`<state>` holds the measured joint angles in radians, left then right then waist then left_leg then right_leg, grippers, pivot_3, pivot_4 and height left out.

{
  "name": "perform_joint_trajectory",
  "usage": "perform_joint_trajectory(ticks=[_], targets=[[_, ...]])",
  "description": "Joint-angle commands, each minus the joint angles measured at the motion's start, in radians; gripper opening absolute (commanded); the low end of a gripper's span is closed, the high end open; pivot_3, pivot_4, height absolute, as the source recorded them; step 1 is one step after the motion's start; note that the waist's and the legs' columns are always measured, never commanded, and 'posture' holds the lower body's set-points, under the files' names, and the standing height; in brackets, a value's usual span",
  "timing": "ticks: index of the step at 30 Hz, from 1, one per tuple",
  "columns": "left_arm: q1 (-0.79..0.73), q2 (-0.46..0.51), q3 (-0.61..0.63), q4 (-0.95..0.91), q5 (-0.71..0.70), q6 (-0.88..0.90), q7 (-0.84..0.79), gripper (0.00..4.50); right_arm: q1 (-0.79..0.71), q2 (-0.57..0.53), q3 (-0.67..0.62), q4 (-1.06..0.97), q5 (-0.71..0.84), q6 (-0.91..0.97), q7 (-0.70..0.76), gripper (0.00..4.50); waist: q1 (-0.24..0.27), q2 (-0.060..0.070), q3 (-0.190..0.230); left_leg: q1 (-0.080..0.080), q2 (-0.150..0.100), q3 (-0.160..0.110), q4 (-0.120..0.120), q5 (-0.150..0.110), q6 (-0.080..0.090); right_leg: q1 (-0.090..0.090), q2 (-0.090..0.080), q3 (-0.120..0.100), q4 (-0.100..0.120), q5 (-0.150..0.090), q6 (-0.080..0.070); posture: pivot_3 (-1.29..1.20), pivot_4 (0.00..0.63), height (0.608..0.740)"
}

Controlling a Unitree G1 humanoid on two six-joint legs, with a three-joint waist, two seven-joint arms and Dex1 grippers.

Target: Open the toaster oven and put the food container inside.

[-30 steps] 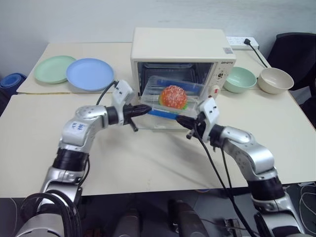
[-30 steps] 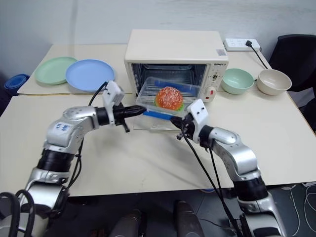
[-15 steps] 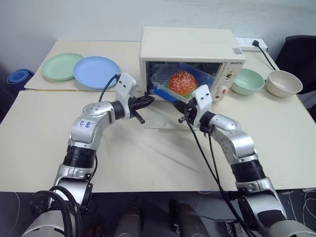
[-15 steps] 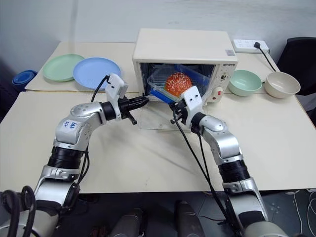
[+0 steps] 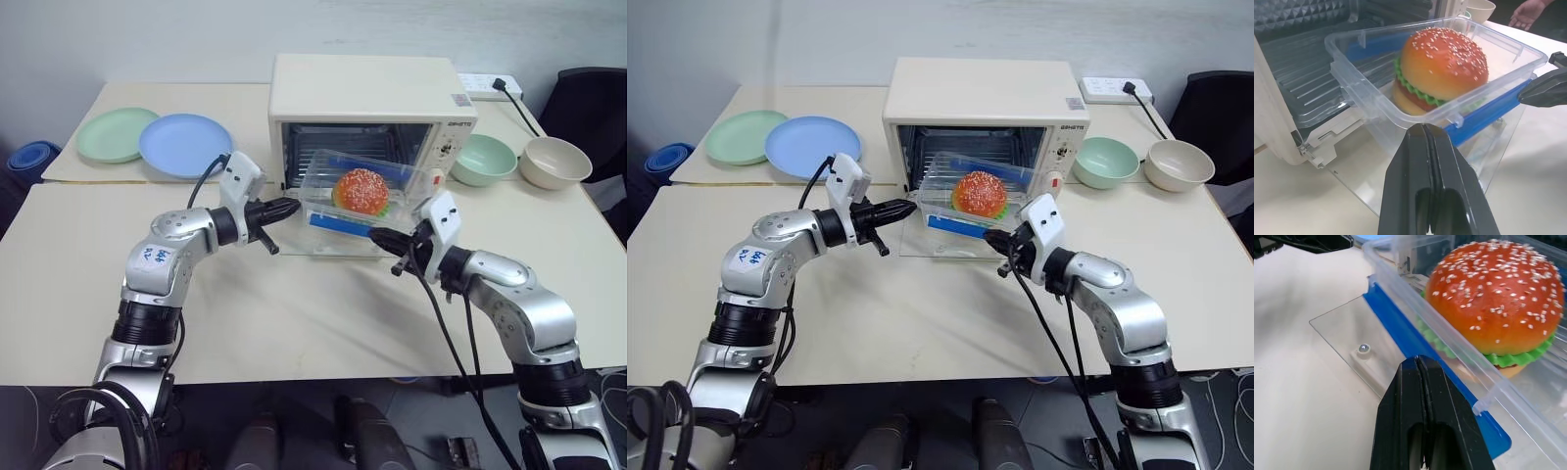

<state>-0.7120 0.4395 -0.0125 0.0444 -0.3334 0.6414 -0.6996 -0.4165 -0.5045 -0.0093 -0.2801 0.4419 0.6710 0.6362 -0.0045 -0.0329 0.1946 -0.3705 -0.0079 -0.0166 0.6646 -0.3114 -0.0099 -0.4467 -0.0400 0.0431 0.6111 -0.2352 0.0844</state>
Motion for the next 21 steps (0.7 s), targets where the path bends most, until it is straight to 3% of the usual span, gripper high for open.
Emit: perform_joint_trajectory(ticks=[1,7,13,21], targets=[[-0.01,0.005,-0.002,-0.046,-0.019,-0.005,-0.026,0.0,0.027,-0.036,-0.04,-0.094,0.064,0.034,0.037,0.03,0.001,0.0,0.0,0.0,0.0,0.0,0.0,0.0,0.0,0.0,0.0,0.0,0.0,0.0,0.0,0.0,0.15,0.74],[-0.001,0.02,0.003,-0.057,-0.022,-0.002,-0.05,0.0,0.089,-0.094,-0.099,-0.156,0.133,0.071,0.066,0.03,0.001,0.0,0.0,0.0,0.0,0.0,0.0,0.0,0.0,0.0,0.0,0.0,-0.001,0.0,0.0,0.0,0.15,0.74],[0.024,0.051,0.006,-0.101,-0.054,0.018,-0.105,0.0,0.104,-0.155,-0.128,-0.102,0.079,0.048,0.039,0.03,-0.001,0.0,0.0,0.001,0.0,0.001,0.0,0.0,0.0,0.0,0.0,0.001,0.0,0.0,0.0,0.0,0.15,0.74],[0.008,0.052,0.001,-0.076,-0.045,0.008,-0.102,0.0,-0.031,-0.075,-0.043,0.127,-0.062,-0.079,-0.036,0.03,-0.006,0.0,0.0,0.001,0.001,0.002,0.0,0.0,0.0,0.0,0.002,0.002,0.0,0.0,0.0,0.0,0.15,0.74]])
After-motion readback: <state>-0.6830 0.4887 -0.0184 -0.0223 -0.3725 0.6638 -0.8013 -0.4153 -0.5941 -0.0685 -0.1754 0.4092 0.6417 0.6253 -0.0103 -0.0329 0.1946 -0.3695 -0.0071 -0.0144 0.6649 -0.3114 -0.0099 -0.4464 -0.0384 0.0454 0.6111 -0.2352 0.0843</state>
